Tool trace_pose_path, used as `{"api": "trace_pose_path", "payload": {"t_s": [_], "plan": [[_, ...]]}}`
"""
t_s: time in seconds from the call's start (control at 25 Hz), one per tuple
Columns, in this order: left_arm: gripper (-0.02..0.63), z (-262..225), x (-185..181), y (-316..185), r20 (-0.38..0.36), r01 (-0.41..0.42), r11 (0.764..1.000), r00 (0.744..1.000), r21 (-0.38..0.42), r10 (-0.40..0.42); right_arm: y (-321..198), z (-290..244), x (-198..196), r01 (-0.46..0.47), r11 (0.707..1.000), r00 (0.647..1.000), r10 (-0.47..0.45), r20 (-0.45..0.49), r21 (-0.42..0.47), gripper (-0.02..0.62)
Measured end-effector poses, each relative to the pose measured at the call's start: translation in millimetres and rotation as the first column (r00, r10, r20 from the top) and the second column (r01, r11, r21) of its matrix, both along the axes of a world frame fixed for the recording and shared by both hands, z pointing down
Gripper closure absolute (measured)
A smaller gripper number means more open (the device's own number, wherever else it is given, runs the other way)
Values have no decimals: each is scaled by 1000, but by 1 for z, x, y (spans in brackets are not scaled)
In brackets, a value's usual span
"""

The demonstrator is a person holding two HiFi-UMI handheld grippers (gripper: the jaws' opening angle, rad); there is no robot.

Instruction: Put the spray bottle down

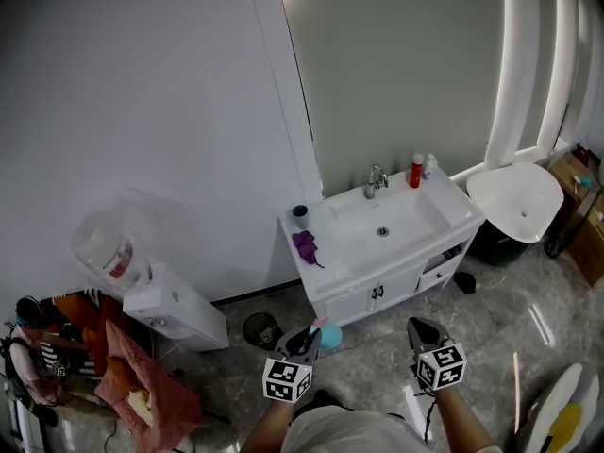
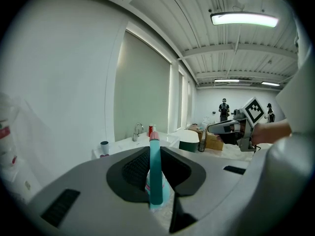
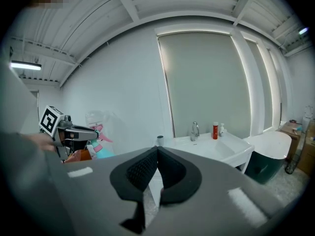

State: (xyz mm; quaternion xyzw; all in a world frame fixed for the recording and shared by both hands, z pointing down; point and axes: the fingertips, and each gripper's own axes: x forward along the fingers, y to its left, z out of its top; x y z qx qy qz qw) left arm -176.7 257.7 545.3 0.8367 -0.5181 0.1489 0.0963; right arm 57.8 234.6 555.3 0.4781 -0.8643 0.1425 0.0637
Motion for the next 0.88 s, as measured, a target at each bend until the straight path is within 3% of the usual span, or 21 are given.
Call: {"api": "trace_pose_path", "payload": {"t_s": [0.36, 0.88], "plan": [[540, -4, -6, -67, -2, -8, 1000, 1000, 3, 8, -58, 7, -3, -14, 1000, 1000, 14, -3, -18, 584], [540, -3, -44, -216, -25, -96, 995, 995, 1, 96, -184, 1, -38, -96, 995, 994, 94, -63, -33, 584]]}}
